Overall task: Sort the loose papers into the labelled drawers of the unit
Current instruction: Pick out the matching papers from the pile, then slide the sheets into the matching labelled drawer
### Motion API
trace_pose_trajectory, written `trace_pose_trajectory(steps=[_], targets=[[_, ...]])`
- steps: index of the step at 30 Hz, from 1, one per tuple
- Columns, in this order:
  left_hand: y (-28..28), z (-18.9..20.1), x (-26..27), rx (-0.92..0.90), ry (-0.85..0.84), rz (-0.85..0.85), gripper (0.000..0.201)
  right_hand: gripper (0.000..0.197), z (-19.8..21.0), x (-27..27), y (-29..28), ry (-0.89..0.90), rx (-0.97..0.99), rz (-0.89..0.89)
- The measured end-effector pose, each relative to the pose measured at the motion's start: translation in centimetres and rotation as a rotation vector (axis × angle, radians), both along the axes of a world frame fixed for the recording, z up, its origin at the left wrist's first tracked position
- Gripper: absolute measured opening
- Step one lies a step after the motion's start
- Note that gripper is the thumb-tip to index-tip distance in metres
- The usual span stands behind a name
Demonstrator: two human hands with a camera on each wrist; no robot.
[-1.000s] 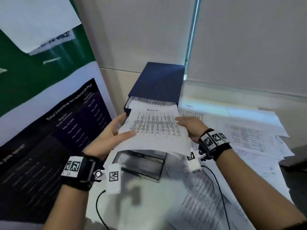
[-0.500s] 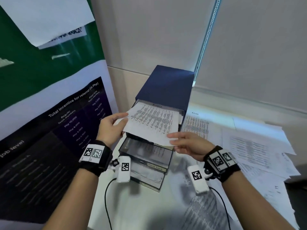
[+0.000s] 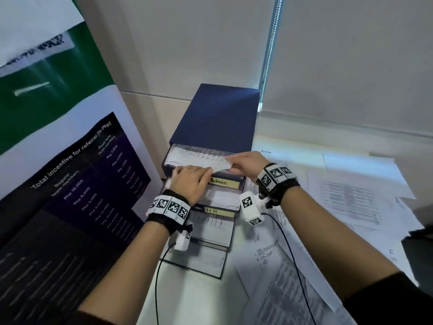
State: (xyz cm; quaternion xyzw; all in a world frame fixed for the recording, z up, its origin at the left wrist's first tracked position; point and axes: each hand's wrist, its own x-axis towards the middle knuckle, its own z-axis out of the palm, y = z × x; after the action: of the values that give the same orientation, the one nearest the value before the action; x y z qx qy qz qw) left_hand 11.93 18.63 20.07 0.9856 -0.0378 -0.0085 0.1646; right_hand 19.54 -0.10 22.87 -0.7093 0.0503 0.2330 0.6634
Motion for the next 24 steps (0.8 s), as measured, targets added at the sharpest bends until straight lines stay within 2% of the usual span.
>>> trace_pose_trajectory(steps=[2, 4, 7, 8, 10, 11, 12, 13, 15, 17, 20, 21, 24], targets=[[0.1, -0.7, 1.4, 0.098, 0.025, 0.014, 0.063, 0.016, -0.1, -0.4, -1.7, 0.006, 0.108, -0.015], [-0.2, -1.2, 2.4, 0.117, 0.043, 0.062, 0.061, 0.013, -1.2, -1.1, -5.2, -0.005, 0.162, -0.078], [-1.5, -1.3, 3.5, 0.041, -0.004, 0.139, 0.058, 0.016, -5.0, -3.2, -13.2, 0.025, 0.072, -0.246], [-2.4, -1.2, 3.5, -0.017, -0.089, 0.145, 0.053, 0.015, -6.6, -4.2, -16.1, 0.026, -0.083, -0.294], [-5.1, -0.6, 3.0, -0.168, -0.351, 0.07, 0.04, 0.024, -10.7, -6.4, -22.4, 0.054, -0.619, -0.247], [-7.1, -0.3, 2.4, -0.256, -0.461, -0.016, 0.033, 0.036, -12.7, -7.7, -25.1, 0.123, -0.874, -0.168], [-9.3, -0.4, 1.7, -0.335, -0.516, -0.134, 0.027, 0.049, -14.9, -9.2, -27.4, 0.219, -1.047, -0.093], [-11.7, -0.9, 0.8, -0.388, -0.495, -0.266, 0.023, 0.06, -17.0, -10.8, -29.1, 0.308, -1.137, -0.034], [-16.3, -3.6, -1.0, -0.422, -0.292, -0.476, 0.021, 0.066, -20.0, -13.8, -30.3, 0.378, -1.183, 0.024], [-19.7, -8.5, -2.3, -0.379, 0.007, -0.504, 0.026, 0.066, -21.6, -16.8, -29.6, 0.301, -1.209, 0.042], [-22.2, -15.7, -3.4, -0.234, 0.456, -0.329, 0.057, 0.063, -21.8, -20.3, -27.6, 0.138, -1.235, 0.109], [-22.6, -17.2, -3.7, -0.197, 0.54, -0.264, 0.063, 0.06, -21.6, -21.1, -27.2, 0.104, -1.214, 0.128], [-24.1, -19.6, -4.2, -0.18, 0.543, -0.079, 0.068, 0.038, -21.3, -22.1, -28.0, 0.023, -1.111, 0.111]])
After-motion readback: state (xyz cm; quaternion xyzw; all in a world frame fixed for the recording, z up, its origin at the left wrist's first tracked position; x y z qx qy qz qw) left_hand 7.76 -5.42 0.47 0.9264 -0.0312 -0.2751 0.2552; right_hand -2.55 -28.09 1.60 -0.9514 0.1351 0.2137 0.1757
